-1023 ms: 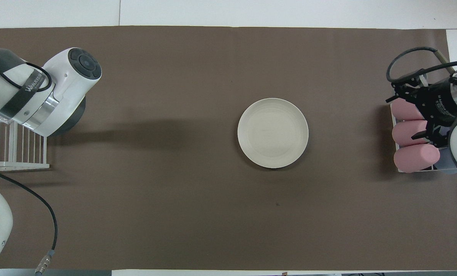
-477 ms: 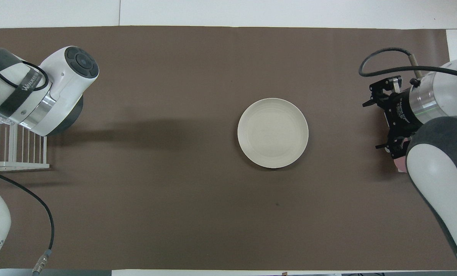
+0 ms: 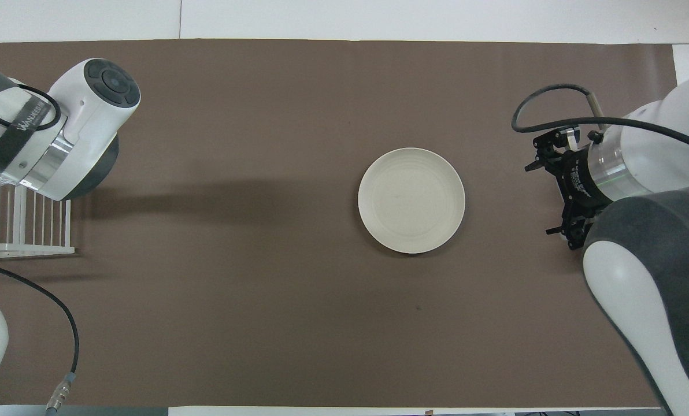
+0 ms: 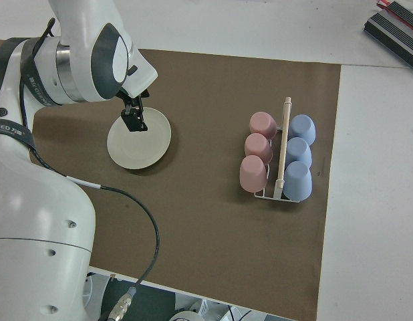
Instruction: Wipe plate with sponge
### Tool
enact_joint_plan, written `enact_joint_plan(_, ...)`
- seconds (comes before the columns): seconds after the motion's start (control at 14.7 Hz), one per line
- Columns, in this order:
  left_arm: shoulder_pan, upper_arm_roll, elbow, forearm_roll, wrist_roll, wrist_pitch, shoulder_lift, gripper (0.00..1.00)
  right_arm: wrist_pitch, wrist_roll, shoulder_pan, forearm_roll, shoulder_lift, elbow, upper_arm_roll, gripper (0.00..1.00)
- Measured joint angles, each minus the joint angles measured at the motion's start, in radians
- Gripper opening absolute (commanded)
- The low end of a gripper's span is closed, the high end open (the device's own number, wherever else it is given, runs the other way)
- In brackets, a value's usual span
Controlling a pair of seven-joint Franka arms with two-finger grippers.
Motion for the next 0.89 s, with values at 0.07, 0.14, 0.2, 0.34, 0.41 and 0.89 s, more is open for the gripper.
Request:
enact_joint_plan(0.07,0.000,0.000,0.040,-0.070,0.000,-0.025,-0.007,0.00,0.012,0.045,0.027,0.001,0.000,0.001,0.001,1.00)
enact_joint_plan(0.14,0.000,0.000,0.089,-0.156,0.000,-0.059,-0.014,0.00,0.026,0.088,0.054,0.001,-0.001,0.001,0.002,1.00)
enact_joint_plan(0.2,0.000,0.001,0.143,-0.251,0.001,-0.102,-0.022,0.00,0.033,0.120,0.076,0.001,-0.001,0.001,0.003,1.00)
enact_joint_plan(0.34,0.000,0.005,0.237,-0.446,0.002,-0.182,-0.037,0.00,0.045,0.187,0.103,0.045,-0.001,0.001,0.004,1.00)
enact_joint_plan(0.41,0.001,0.010,0.267,-0.553,0.001,-0.207,-0.043,0.00,0.073,0.242,0.113,0.090,-0.002,0.001,0.004,1.00)
enact_joint_plan(0.89,0.208,0.038,0.208,-1.351,0.006,-0.226,-0.156,0.00,0.226,0.560,0.298,0.089,0.018,-0.002,0.010,1.00)
